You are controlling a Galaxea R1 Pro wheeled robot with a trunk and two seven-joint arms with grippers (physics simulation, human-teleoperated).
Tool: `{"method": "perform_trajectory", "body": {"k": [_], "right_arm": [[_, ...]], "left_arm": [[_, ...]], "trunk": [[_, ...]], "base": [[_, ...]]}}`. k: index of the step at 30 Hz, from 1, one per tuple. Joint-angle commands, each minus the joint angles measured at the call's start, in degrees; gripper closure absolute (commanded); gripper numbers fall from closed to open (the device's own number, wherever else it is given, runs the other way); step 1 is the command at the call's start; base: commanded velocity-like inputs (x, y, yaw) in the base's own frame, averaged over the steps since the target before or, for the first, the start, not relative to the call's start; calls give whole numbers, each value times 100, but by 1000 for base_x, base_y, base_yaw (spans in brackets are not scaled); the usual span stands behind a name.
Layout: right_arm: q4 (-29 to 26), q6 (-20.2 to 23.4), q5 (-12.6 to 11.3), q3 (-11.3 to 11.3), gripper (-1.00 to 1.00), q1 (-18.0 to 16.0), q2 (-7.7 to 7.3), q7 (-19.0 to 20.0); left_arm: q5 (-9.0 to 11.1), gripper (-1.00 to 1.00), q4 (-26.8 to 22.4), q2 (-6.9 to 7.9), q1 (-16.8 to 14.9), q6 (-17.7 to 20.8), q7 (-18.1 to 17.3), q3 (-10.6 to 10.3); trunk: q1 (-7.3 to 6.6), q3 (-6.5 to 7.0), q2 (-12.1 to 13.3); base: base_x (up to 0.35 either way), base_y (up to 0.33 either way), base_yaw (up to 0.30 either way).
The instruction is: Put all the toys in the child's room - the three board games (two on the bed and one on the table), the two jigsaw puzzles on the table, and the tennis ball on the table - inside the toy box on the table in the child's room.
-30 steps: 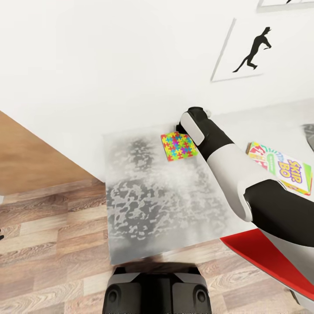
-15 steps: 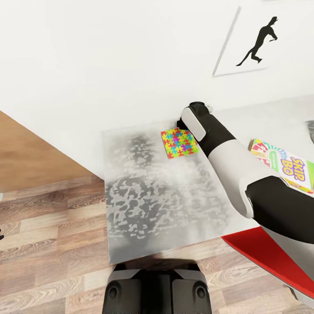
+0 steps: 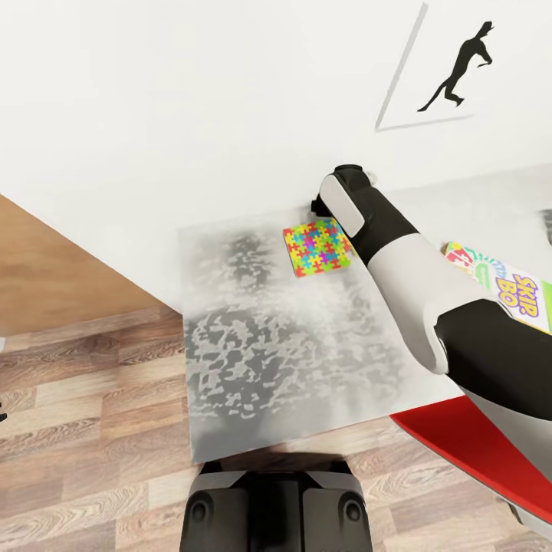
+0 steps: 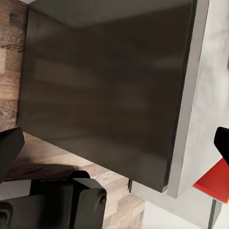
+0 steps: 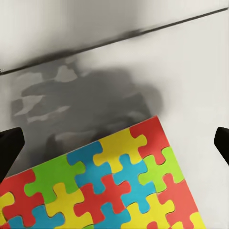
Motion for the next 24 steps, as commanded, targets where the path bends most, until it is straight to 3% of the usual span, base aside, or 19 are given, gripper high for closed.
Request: {"method": "perform_trajectory", "body": {"k": [1, 24], "right_arm": [[0, 12, -60, 32, -100, -9, -4, -54], [34, 12, -114, 19, -100, -15, -65, -4]], "left_arm": [[-8, -100, -1, 1, -2, 61, -26, 1], [-8, -100, 8, 1, -2, 63, -26, 1]], "trunk": [[3, -7, -9], [3, -9, -9]], "base": [[0, 0, 0], [0, 0, 0]]}}
